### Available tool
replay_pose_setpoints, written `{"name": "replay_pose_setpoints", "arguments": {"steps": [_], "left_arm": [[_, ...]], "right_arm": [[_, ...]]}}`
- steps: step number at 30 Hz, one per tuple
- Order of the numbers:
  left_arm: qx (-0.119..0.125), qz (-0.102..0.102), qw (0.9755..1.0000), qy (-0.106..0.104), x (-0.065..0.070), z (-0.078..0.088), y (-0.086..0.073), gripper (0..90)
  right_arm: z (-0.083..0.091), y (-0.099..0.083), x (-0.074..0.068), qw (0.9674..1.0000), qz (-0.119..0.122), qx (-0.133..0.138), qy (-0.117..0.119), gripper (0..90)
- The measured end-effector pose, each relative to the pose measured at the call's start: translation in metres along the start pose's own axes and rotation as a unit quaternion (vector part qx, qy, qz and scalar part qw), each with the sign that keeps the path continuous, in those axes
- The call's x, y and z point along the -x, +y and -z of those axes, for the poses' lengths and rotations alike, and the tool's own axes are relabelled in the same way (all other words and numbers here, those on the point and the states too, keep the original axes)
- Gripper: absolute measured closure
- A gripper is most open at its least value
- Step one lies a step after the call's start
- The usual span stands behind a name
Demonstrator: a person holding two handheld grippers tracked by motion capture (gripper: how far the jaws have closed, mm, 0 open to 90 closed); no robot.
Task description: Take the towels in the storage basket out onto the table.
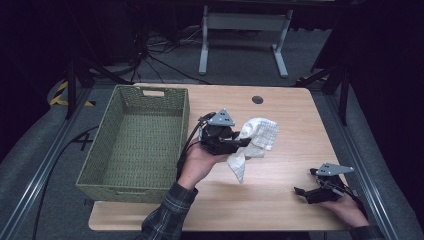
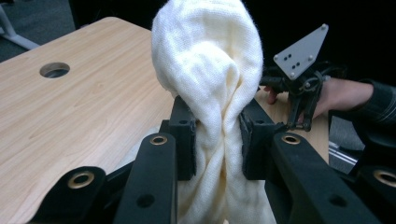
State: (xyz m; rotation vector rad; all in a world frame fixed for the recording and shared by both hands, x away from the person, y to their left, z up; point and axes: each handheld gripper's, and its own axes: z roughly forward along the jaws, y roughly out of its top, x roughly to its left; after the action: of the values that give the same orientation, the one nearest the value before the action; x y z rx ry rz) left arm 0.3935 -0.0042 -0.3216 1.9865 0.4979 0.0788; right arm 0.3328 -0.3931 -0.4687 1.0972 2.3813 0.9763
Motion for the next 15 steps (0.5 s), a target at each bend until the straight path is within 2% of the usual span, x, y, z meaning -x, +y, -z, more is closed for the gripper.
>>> {"name": "replay_pose_setpoints", "arguments": {"steps": [8, 15], "left_arm": [[-0.017, -0.010, 0.9996, -0.019, 0.008, -0.029, -0.009, 71.6], [-0.041, -0.021, 0.9981, -0.041, 0.017, -0.055, -0.019, 71.6]], "right_arm": [[0.000, 0.000, 0.000, 1.0000, 0.000, 0.000, 0.000, 0.3], [0.000, 0.000, 0.000, 1.0000, 0.000, 0.001, 0.000, 0.3]]}}
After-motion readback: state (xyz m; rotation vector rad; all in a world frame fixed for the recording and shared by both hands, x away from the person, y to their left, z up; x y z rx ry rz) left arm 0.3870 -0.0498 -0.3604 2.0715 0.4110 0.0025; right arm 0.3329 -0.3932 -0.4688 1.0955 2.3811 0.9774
